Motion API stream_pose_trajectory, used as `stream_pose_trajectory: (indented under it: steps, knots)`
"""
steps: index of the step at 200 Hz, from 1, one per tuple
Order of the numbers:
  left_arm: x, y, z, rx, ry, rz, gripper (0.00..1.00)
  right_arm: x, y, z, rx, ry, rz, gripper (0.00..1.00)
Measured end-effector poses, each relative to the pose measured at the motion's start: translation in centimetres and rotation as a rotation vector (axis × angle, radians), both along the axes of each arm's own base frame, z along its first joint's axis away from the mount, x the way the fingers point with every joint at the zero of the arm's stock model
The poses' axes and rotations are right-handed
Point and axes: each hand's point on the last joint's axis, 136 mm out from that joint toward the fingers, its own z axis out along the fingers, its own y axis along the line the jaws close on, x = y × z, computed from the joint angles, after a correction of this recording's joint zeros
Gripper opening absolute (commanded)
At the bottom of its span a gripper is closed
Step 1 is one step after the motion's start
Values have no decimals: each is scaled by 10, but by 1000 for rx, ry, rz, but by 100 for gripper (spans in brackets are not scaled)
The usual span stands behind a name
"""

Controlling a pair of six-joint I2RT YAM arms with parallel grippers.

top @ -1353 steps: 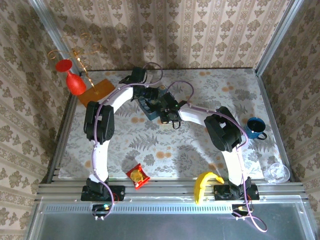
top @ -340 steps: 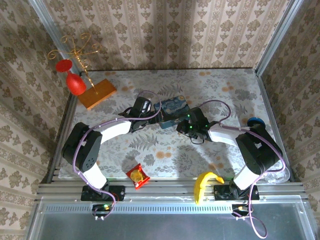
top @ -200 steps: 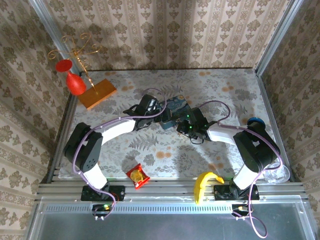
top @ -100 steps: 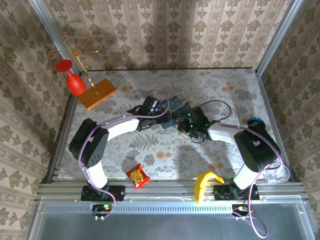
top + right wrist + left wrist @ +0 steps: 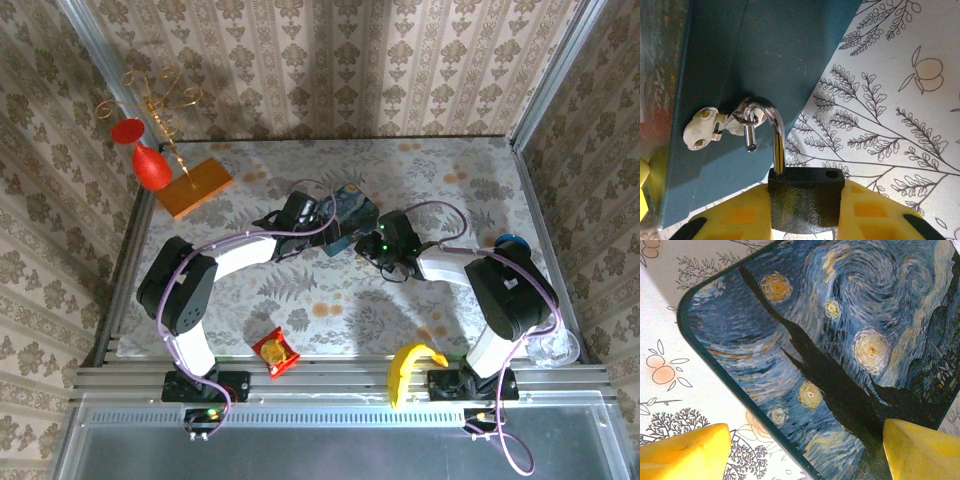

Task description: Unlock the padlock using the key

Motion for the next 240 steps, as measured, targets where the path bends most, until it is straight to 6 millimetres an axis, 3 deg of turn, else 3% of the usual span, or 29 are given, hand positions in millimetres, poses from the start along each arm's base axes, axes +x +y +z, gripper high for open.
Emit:
stream_pose_trajectory:
  steps: [76,160,240]
  knots:
    - [1,2,0,-5,-5,3,75,0,-2,-2,30,-2,-16,0]
    - [-4,4,1,-17,-6,-2,73,-10,-25,-3,31,-6,-55,0]
    - [-8,18,3,30,2,12,98,-7,-48,-10,-52,7,-36,0]
